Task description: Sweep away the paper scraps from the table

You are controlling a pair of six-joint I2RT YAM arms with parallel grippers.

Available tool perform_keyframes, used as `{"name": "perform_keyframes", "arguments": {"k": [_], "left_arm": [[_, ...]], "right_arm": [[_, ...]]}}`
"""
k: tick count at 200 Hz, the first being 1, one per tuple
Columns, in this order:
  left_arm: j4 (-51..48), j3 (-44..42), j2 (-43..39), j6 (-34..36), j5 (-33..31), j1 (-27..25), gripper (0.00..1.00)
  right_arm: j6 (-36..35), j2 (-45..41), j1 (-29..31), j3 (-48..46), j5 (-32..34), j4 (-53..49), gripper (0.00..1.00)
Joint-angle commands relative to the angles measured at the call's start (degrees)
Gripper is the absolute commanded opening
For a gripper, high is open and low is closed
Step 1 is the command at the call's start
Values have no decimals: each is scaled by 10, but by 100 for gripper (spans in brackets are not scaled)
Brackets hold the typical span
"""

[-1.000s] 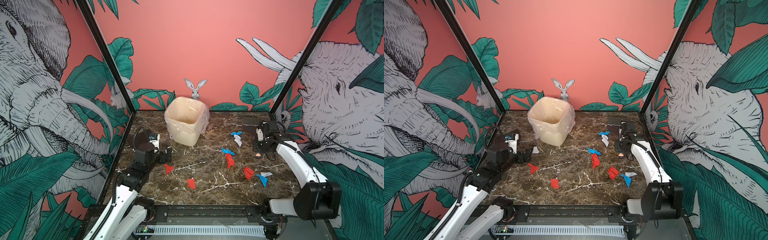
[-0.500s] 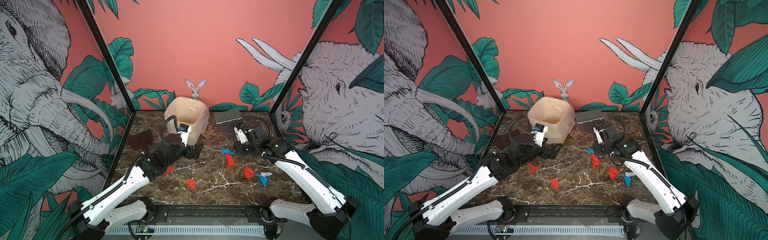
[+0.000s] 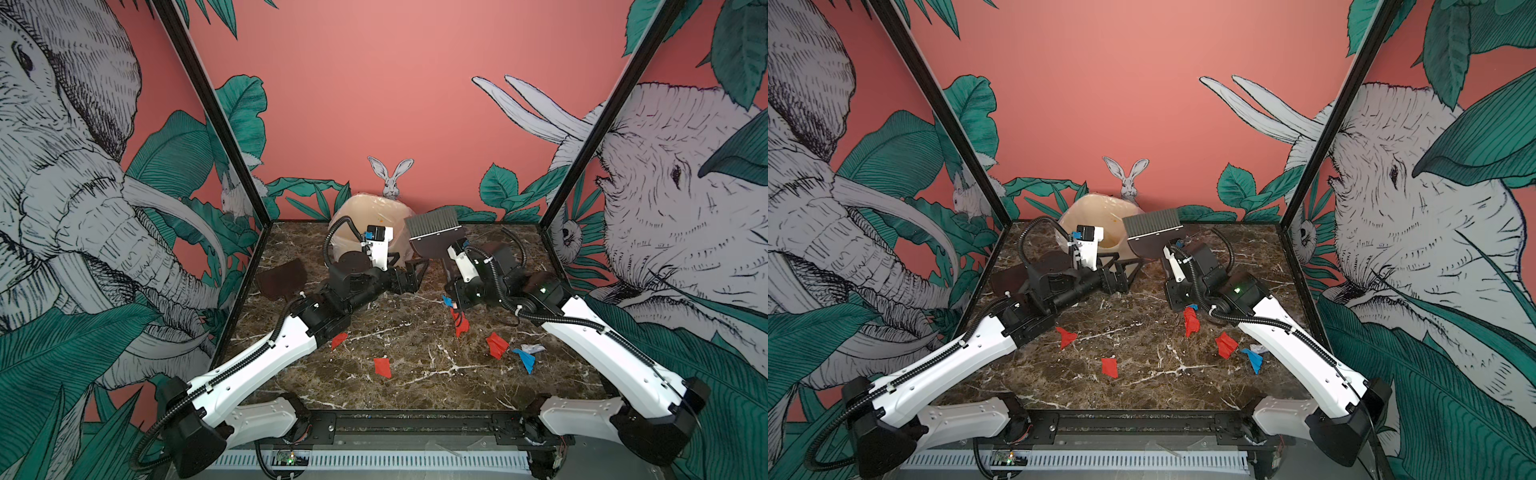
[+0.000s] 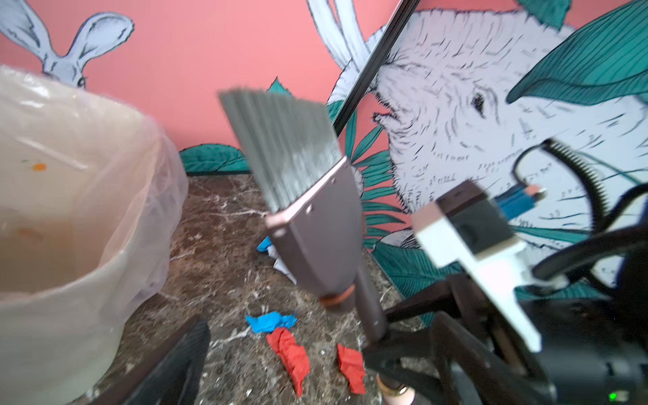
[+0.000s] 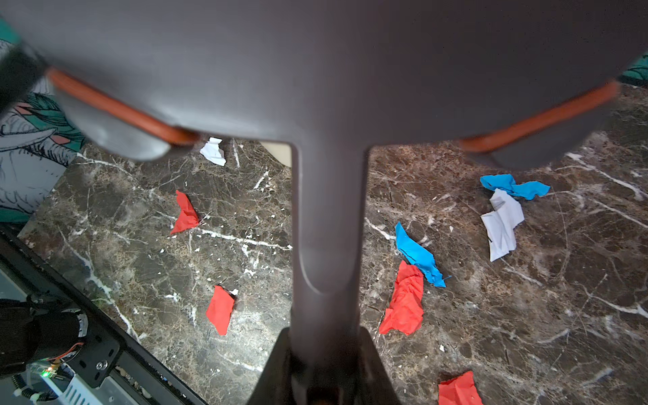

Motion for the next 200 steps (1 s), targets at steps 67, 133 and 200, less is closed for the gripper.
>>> {"name": "perform_keyframes", "arguments": {"k": [67,133,200], "left_arm": [[64,58,44,-53,53,4,89],[26,71,45,-65,77,14,67],[21,61,46,-82,78,16,29]], "right_arm": [[-27,-33,33,2,-6,51,0],[-80,-35,44,5,-8,24,0],[-97,-35,50,15,2,8,0]]}}
